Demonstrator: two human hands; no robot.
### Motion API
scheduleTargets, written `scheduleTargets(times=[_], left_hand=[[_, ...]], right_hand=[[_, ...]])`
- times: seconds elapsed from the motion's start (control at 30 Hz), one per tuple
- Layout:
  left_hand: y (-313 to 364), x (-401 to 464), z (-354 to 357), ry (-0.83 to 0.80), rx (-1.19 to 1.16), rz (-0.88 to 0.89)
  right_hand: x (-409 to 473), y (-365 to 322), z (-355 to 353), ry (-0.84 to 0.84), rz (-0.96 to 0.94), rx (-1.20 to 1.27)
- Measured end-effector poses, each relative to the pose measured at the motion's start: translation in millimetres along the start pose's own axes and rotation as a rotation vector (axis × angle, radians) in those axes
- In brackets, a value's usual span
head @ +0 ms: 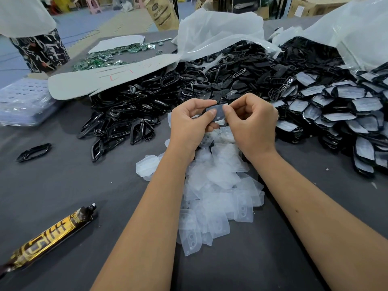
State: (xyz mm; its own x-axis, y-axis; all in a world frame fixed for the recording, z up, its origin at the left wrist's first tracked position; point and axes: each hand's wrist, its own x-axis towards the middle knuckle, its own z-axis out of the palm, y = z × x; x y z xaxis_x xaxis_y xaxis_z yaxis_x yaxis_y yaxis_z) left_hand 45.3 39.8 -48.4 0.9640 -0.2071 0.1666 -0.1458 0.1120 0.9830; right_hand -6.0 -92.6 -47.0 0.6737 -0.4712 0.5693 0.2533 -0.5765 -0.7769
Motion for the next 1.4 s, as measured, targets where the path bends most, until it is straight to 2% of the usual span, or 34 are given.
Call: scheduleTargets(times=[0.23, 0.4, 0.47, 0.67, 0.9, 1.07, 1.4], left_hand=[[-1.6, 0.4, -1.0, -0.005, -0.010, -0.004], [-0.3, 0.1, -1.4, -0.017, -0.026, -0.012], [0.2, -0.1, -1.5, -0.022, -0.033, -0.006], [-0.4, -0.2, -2.2, -0.053, -0.030, 0.021], [-1.6, 0.5, 0.0, -0.082, -0.017, 0.009], [-3.2, 1.0, -1.1, -0.088, -0.035, 0.002], [-4.5, 2.9, -1.4, -0.098, -0.032, 0.009]], right_hand=[[2.7, 6.1, 0.6, -0.057, 0.103, 0.071], [7.7, 13.0, -2.2, -0.205, 0.317, 0.358], [9.6, 15.1, -2.3, -0.256, 0.354, 0.401], [10.9, 15.5, -4.5, -0.311, 0.375, 0.466], [12.2, 13.7, -7.7, -0.275, 0.422, 0.555], [8.2, 12.5, -4.8, -0.243, 0.357, 0.477], [11.1, 13.9, -4.9, -0.298, 0.409, 0.491]])
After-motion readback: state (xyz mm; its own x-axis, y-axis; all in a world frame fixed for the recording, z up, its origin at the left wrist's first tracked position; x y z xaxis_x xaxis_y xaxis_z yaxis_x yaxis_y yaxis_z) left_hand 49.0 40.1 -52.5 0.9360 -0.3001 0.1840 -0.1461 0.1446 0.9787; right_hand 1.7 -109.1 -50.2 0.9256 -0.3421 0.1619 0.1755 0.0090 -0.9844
